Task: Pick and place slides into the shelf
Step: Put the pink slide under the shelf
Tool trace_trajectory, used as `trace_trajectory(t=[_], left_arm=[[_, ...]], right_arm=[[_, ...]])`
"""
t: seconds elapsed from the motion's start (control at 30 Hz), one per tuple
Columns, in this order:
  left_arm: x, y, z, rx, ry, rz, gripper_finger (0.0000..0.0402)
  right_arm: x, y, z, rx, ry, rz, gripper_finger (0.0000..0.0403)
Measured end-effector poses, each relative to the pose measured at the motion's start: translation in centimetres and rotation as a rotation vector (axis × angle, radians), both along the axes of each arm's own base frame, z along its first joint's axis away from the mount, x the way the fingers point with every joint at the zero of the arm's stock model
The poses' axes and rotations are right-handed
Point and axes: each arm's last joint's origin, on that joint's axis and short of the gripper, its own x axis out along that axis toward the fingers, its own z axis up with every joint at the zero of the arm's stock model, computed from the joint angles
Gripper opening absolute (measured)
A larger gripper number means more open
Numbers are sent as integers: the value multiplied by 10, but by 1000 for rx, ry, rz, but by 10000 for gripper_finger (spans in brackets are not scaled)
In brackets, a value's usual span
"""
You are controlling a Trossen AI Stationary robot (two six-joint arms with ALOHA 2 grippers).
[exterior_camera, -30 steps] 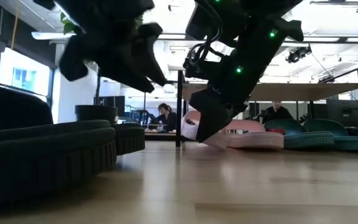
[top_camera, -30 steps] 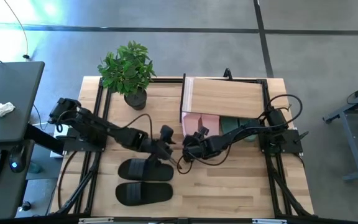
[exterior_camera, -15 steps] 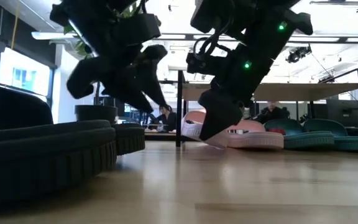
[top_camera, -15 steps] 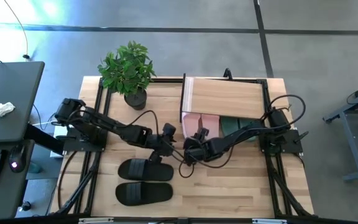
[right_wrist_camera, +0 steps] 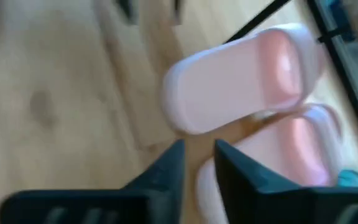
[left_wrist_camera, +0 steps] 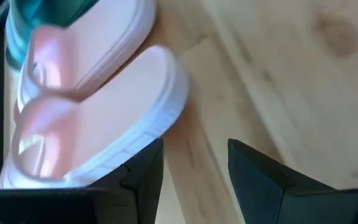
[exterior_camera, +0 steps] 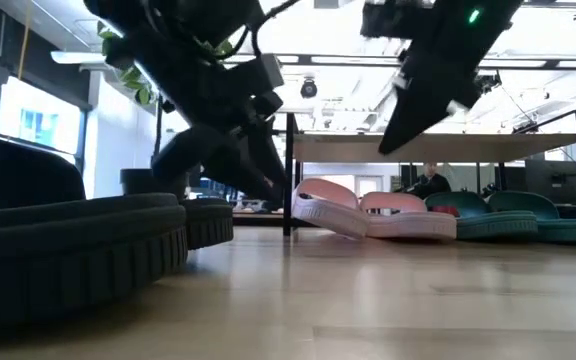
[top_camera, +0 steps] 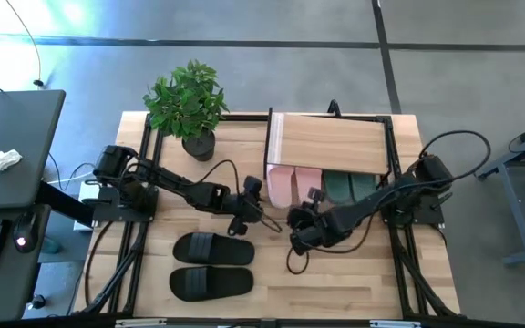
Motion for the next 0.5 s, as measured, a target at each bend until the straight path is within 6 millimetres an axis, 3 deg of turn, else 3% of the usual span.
trace_trajectory(t=[0.13, 0.33, 0.5], left_arm=[[1, 12, 0, -27, -17, 22, 163], [4, 20, -3, -71, -43, 40, 163], [8, 19, -10, -72, -43, 35, 163]], right_arm=[[-1, 2, -3, 48, 26, 4, 9], [-2, -17, -37, 139, -17, 45, 2], [-5, -29, -49, 147, -84, 59, 1]])
